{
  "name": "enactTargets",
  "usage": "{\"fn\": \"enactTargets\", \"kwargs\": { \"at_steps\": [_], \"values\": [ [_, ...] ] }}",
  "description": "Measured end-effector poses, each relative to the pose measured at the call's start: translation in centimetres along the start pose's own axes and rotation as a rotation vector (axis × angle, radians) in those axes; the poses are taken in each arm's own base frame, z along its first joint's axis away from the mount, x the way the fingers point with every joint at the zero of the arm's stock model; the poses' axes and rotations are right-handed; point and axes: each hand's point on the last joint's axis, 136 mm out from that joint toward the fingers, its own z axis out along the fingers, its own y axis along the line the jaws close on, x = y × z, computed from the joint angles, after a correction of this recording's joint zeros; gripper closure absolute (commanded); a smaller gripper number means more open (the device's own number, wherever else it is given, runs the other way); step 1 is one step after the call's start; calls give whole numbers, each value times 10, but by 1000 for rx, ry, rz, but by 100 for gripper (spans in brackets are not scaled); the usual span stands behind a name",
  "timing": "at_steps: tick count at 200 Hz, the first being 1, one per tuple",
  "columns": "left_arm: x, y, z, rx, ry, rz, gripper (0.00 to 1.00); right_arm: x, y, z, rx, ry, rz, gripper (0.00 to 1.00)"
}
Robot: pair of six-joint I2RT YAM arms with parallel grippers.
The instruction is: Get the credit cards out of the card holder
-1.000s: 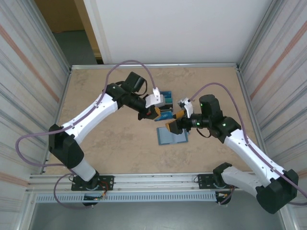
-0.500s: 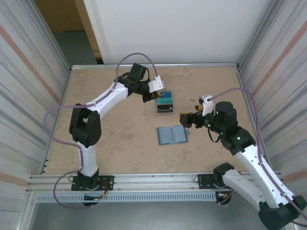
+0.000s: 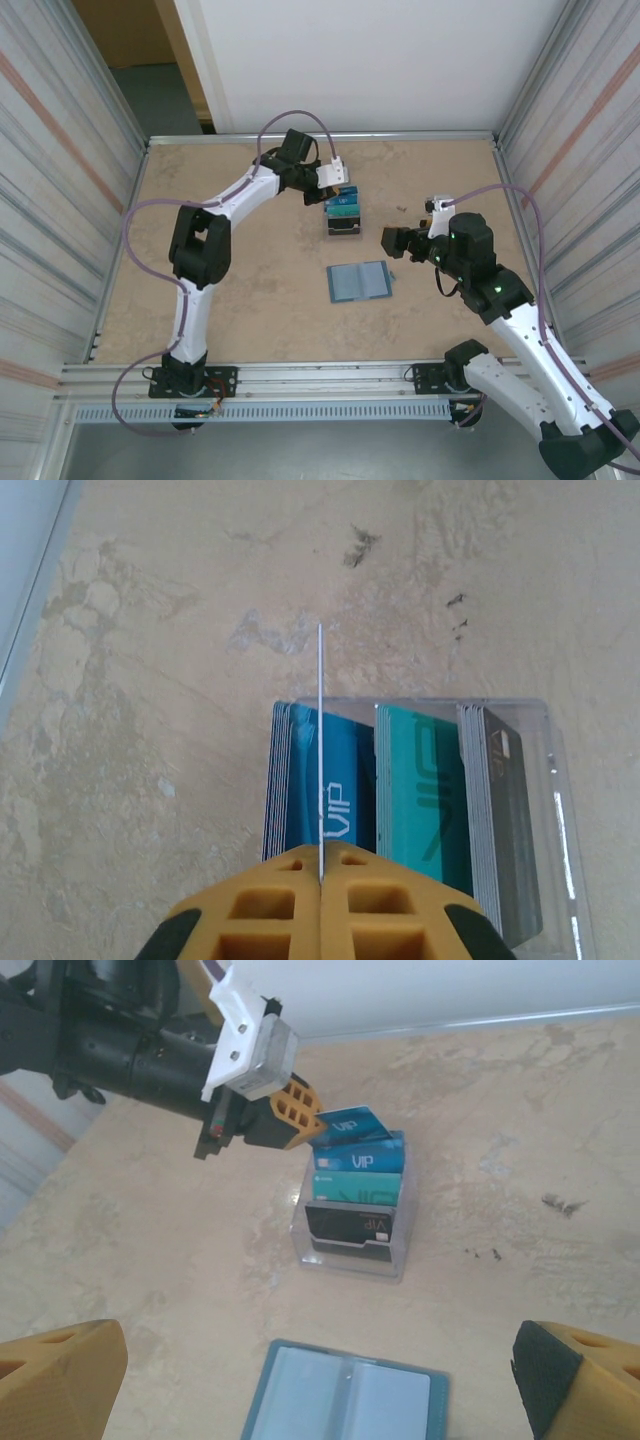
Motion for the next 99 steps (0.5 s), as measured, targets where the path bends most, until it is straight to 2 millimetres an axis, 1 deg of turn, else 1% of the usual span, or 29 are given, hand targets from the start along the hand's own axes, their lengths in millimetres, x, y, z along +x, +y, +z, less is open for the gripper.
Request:
{"fn": "enactTargets", "kwargs": {
  "at_steps": [19, 49, 99],
  "values": [
    [4, 1, 1, 2, 5, 2, 100, -1, -3, 0, 15, -6, 10, 1],
    [5, 5, 4, 5, 8, 15, 100, -1, -4, 0, 22, -7, 17, 1],
    [11, 1, 14, 33, 14, 15, 100, -2, -8, 0, 43, -15, 37, 1]
  ]
}}
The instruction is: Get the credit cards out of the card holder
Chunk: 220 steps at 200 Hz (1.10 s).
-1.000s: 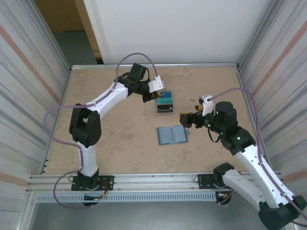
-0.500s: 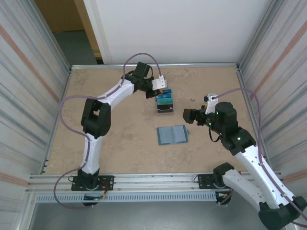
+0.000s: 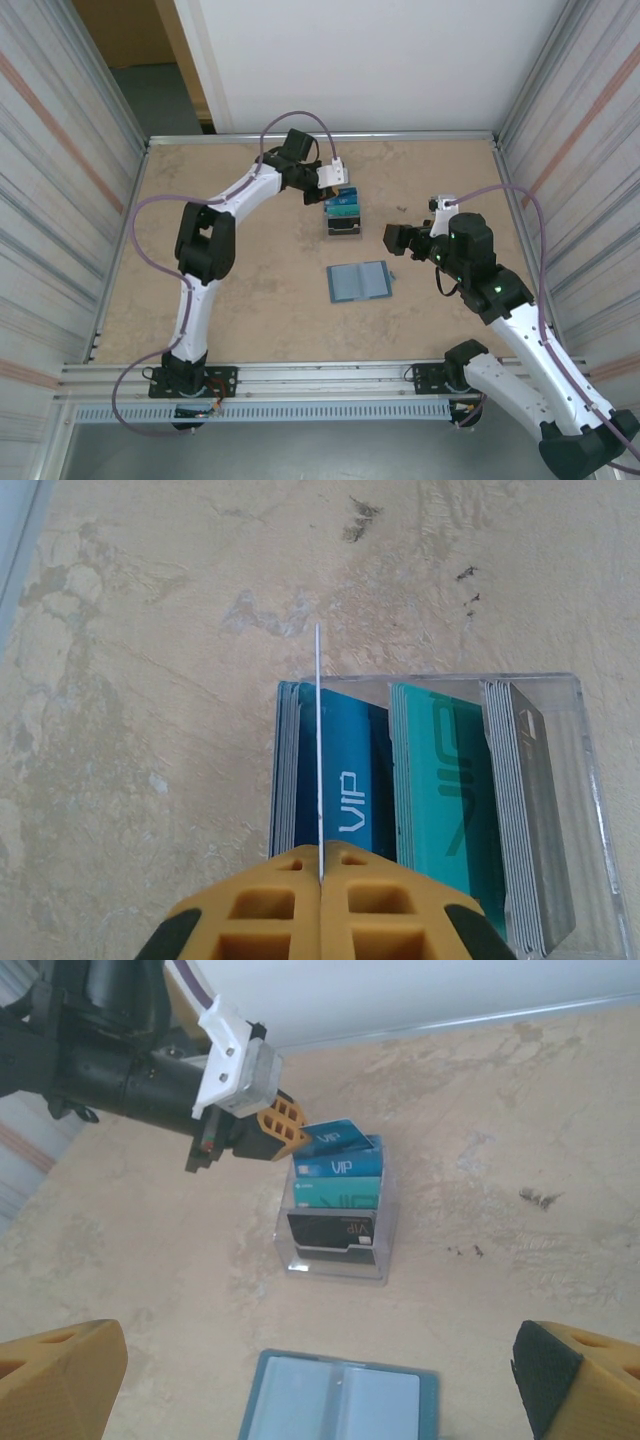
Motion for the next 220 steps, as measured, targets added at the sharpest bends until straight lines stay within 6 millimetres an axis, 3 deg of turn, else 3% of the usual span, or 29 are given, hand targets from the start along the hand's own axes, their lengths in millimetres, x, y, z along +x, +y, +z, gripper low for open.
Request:
{"fn": "enactTargets", "kwargs": {
  "at_steps": [57, 95, 156, 165, 190, 220],
  "values": [
    [8, -7, 7, 33, 23, -15, 100, 2, -2, -1, 6, 1, 2, 1],
    [8, -5, 8, 17, 51, 7, 74, 1, -1, -4, 2, -8, 5, 1],
    [4, -6, 9, -6, 73, 31, 69, 4, -4, -5, 15, 4, 5, 1],
    [1, -8, 6, -10, 71, 33, 65, 5, -6, -5, 24, 6, 8, 0],
    [-12, -11, -15, -48, 57, 26, 54, 15, -11, 0, 51, 52, 27, 10],
    [-32, -18, -65, -163, 16, 3, 25, 42, -18, 17, 90, 176, 46, 17]
  ]
}}
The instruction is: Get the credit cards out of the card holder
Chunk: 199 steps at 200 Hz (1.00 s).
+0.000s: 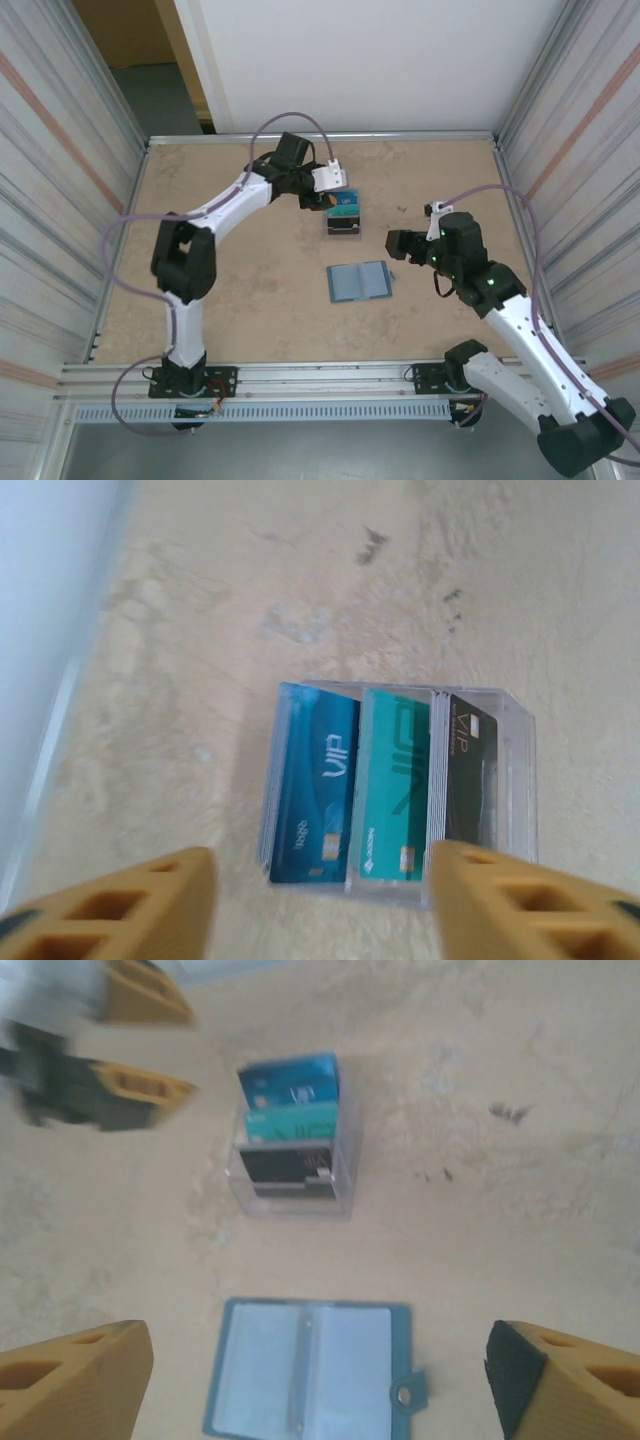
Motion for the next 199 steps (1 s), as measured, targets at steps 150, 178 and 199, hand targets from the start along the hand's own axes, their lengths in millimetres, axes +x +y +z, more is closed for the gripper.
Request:
{"fn": "enactTargets", "kwargs": {
  "at_steps": [150, 178, 199],
  "values": [
    [85, -40, -170, -697, -92, -805, 1, 140, 57, 101, 94, 560, -217, 41],
    [100, -47, -171, -726, -102, -926, 1, 144, 57, 111, 114, 583, -220, 44],
    [109, -54, -166, -723, -95, -985, 1, 144, 60, 118, 128, 585, -234, 46]
  ]
}}
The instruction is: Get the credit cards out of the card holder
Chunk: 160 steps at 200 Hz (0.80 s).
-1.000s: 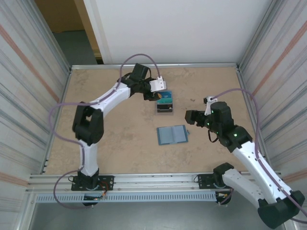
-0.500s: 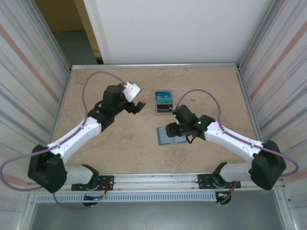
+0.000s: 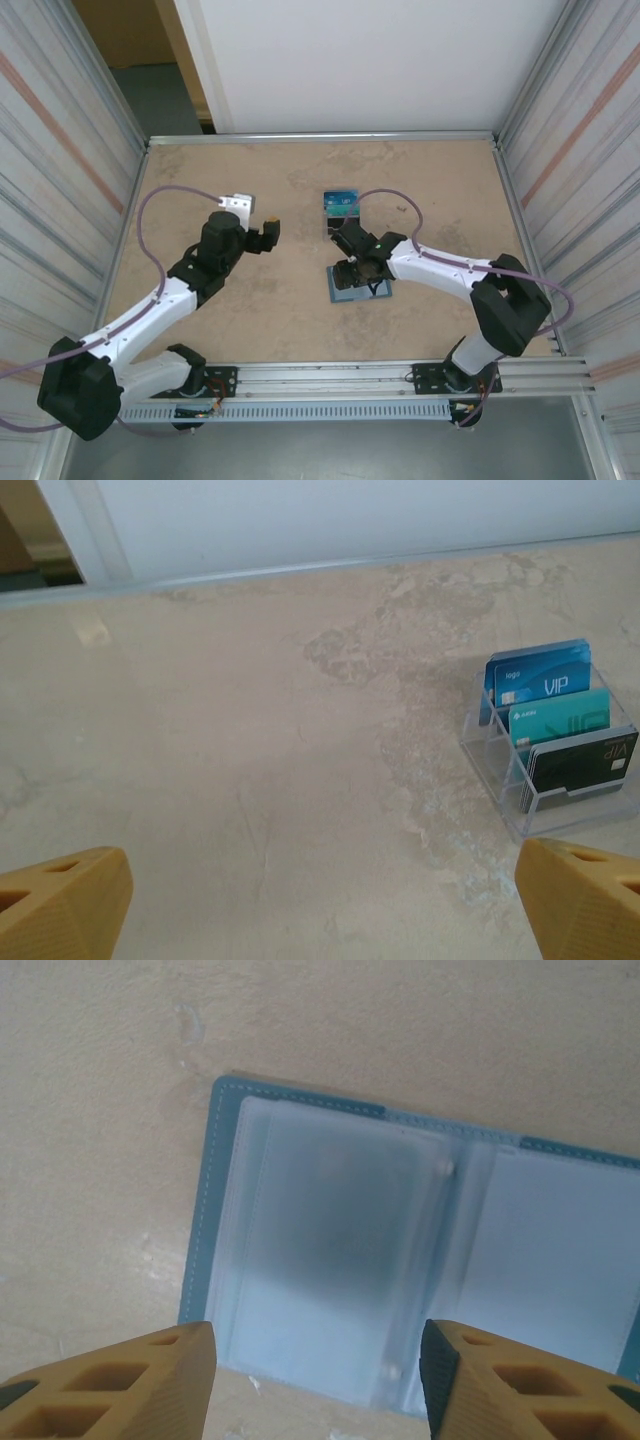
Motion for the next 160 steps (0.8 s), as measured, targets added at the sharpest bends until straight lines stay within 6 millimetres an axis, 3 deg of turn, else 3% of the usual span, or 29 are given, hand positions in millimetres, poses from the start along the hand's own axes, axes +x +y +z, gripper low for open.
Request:
{"fn": "enactTargets", "kwargs": {
  "at_steps": [62, 97, 160],
  "values": [
    [16, 12, 5, -59, 35, -98, 1, 2, 6, 16, 62, 39, -42, 56],
    [25, 24, 8, -106, 68, -131, 1, 3, 9, 21, 79, 52, -56, 56],
    [39, 27, 10, -125, 121, -145, 1, 11, 6, 35, 98, 94, -60, 49]
  ]
}}
